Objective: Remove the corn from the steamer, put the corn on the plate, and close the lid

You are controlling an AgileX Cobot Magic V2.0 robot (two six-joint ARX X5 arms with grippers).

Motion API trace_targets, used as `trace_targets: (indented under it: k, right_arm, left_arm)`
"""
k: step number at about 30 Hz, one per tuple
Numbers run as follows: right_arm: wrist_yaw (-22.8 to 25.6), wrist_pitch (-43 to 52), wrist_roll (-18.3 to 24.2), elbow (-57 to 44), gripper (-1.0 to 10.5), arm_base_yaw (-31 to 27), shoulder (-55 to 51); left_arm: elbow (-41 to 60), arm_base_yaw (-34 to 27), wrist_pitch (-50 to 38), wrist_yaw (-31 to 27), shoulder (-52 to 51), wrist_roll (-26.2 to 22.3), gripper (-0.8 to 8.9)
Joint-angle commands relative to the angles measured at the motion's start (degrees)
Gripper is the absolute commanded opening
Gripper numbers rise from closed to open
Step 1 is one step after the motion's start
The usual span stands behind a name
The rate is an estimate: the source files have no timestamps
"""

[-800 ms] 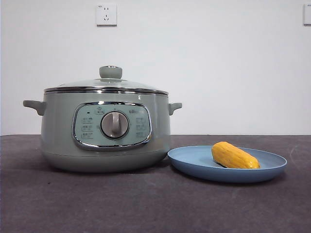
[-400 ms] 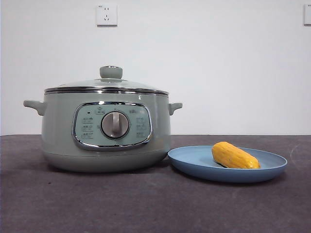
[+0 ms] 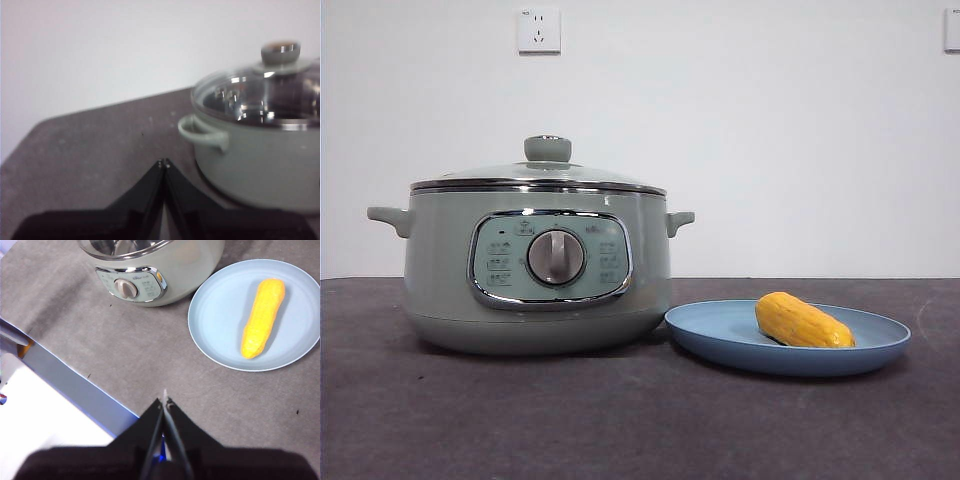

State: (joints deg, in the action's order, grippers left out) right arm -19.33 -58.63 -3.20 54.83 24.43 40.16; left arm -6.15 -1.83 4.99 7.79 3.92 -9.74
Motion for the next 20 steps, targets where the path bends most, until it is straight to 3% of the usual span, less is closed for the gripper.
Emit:
trace_targets:
  k: [1, 5, 9, 20]
  right_arm:
    - [0.2, 0.3, 0.3, -0.3, 0.0, 0.1, 0.0]
    - [0.2, 0.2, 0.2, -0.3, 0.0, 0.1, 0.0]
    - [0.2, 0.2, 0.3, -0.3, 0.0, 0.1, 0.0]
    - [0.2, 0.2, 0.3, -0.3, 0.0, 0.1, 0.0]
  left_arm:
    - [3.0, -0.2, -0.6, -0.2, -2.4, 1.5, -0.03]
    - [5.9, -0.2, -0.3, -0.2, -3.8, 3.4, -0.03]
    - [6.0, -0.2, 5.6, -0.3, -3.8, 3.8, -0.03]
    - [5.9, -0.2, 4.9, -0.2, -3.8, 5.5, -0.03]
